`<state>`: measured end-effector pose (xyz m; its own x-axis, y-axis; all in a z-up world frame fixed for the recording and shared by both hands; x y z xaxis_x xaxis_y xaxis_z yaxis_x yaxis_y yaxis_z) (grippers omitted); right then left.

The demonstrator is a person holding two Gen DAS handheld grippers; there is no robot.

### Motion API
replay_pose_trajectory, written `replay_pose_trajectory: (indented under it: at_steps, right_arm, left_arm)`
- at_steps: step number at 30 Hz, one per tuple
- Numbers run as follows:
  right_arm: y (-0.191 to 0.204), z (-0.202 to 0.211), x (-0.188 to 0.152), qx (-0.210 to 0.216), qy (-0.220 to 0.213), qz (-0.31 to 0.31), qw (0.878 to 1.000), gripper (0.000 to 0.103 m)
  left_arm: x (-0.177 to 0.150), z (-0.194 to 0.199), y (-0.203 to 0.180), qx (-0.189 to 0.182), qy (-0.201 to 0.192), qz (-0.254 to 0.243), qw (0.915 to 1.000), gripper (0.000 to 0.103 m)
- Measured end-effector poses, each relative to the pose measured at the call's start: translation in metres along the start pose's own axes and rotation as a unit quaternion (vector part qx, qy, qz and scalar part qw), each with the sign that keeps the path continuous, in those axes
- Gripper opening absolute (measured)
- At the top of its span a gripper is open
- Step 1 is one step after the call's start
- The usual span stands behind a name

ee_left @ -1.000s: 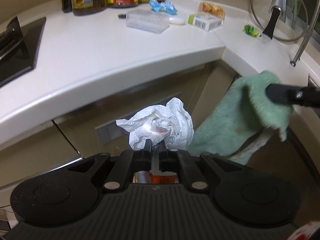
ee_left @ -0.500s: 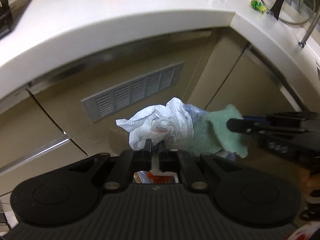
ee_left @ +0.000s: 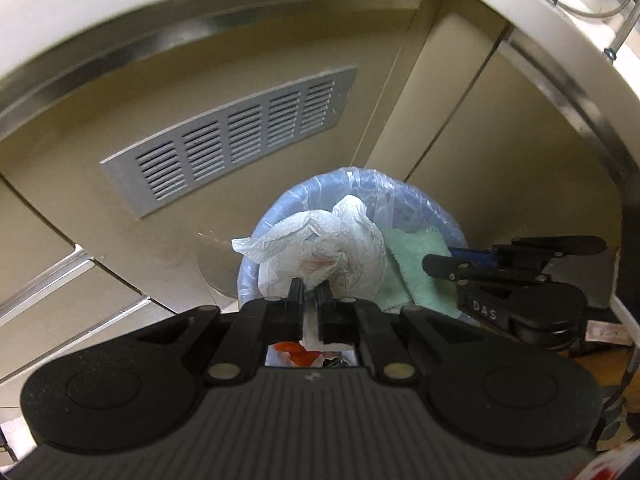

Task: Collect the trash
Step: 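Carry the white tissue and green towel down over the wastebasket with both tools, then open both tools to drop the tissue and towel into the wastebasket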

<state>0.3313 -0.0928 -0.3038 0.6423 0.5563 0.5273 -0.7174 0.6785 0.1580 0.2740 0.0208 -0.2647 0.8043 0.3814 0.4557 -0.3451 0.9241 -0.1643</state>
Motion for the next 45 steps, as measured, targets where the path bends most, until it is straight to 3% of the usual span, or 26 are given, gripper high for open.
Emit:
replay_pose_trajectory:
  at_steps: [2,4,5,6,18,20,22,25,32,45]
  right_arm:
    - [-0.002,-0.005,0.0,0.001,0.002,-0.005,1.0,0.011]
    - [-0.003,-0.006,0.001,0.0,-0.003,-0.01,1.0,0.024]
    - [-0.003,-0.005,0.003,0.003,-0.006,-0.013,1.0,0.05]
    - [-0.005,-0.001,0.004,0.005,-0.018,-0.019,1.0,0.062]
    - [-0.008,0.025,0.017,0.014,-0.048,-0.043,0.998,0.062]
    - [-0.009,0.025,0.018,0.011,-0.048,-0.046,0.998,0.062]
    - [-0.01,0.026,0.017,0.008,-0.046,-0.047,0.998,0.062]
    - [-0.009,0.032,0.014,0.009,-0.043,-0.049,0.998,0.062]
    - [-0.008,0.033,0.011,0.015,-0.036,-0.054,0.998,0.062]
    - [0.001,0.057,0.015,0.042,-0.029,-0.047,0.998,0.062]
  left_arm:
    - [-0.002,-0.006,-0.001,-0.001,0.007,-0.003,1.0,0.005]
    - [-0.006,-0.008,-0.001,-0.001,0.011,-0.008,0.9999,0.005]
    - [-0.006,-0.011,-0.003,-0.002,0.013,-0.009,0.9999,0.005]
    - [-0.006,-0.014,-0.004,-0.003,0.015,-0.01,0.9998,0.005]
    - [-0.004,-0.035,-0.007,-0.009,0.024,-0.019,0.9995,0.008]
    - [-0.002,-0.036,-0.009,-0.013,0.02,-0.023,0.9995,0.017]
    - [0.001,-0.035,-0.01,-0.006,0.007,-0.029,0.9995,0.032]
    - [0.004,-0.034,-0.012,-0.006,-0.004,-0.032,0.9995,0.043]
    - [0.0,-0.03,-0.009,-0.002,0.001,-0.028,0.9996,0.044]
    - [-0.016,0.003,-0.001,0.017,0.007,0.022,0.9996,0.044]
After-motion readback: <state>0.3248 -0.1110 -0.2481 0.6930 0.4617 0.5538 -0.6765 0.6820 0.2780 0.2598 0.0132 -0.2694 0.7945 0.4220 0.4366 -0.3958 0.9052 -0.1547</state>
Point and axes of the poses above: each gripper's, at about its wrist camera, not at the fingertips, and z roughly against the way its jaws point, y to its left, x to its top, the point moved 7 cm from there along -z, roughly the way its jaws point, and after that the axes turned 2 degrees about z, right-handed, at the moved point
